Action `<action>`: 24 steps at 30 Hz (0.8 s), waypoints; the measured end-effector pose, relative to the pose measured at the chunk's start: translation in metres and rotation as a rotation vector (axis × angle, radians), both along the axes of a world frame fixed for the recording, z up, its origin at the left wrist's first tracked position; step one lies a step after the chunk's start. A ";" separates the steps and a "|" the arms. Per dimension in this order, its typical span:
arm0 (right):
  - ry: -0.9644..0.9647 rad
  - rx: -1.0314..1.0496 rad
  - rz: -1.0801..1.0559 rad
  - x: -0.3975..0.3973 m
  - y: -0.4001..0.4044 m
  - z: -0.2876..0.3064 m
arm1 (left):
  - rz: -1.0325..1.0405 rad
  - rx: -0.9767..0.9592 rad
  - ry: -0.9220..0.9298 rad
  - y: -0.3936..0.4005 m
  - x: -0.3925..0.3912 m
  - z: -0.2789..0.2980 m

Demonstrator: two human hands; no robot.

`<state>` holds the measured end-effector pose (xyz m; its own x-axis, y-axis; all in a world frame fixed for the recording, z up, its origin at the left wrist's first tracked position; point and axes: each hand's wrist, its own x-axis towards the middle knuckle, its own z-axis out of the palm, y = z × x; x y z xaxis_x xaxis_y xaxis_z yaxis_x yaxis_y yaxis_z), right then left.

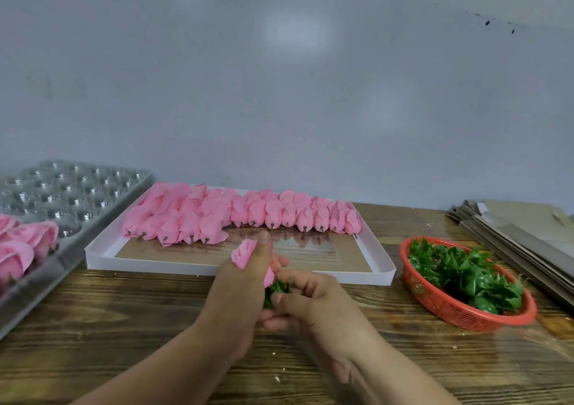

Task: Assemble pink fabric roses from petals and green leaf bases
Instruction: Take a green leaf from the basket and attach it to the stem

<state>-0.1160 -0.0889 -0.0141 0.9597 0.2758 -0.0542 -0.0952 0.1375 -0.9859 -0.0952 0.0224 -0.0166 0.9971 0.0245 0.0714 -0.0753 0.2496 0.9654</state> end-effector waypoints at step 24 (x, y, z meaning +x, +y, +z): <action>0.067 0.153 -0.070 -0.007 0.005 0.002 | 0.014 0.355 -0.285 0.002 -0.001 -0.006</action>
